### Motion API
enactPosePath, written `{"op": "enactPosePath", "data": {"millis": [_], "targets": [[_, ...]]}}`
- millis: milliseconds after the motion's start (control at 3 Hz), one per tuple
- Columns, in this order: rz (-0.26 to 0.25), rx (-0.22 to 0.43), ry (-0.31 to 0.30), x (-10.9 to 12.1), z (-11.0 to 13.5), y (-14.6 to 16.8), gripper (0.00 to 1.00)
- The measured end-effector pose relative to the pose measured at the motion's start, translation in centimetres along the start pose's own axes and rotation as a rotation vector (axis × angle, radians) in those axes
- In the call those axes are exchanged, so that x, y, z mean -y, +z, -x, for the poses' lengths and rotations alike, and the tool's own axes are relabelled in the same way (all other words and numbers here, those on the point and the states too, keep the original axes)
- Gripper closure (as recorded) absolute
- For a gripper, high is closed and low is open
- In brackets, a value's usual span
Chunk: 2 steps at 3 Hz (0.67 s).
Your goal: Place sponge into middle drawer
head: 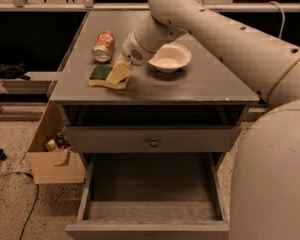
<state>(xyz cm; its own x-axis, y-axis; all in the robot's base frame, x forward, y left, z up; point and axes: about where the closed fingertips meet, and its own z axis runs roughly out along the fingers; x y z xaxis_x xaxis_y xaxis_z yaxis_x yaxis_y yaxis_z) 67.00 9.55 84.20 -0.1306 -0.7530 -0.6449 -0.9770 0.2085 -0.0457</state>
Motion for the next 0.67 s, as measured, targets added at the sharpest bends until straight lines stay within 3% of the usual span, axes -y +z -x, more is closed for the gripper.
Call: {"op": "enactPosePath", "data": {"millis": [333,667], "targets": [[-0.007,-0.002,0.006,0.0,-0.4,-0.6,1.0],[-0.047,-0.012,0.037,0.0,-2.2,-3.7,1.0]]}}
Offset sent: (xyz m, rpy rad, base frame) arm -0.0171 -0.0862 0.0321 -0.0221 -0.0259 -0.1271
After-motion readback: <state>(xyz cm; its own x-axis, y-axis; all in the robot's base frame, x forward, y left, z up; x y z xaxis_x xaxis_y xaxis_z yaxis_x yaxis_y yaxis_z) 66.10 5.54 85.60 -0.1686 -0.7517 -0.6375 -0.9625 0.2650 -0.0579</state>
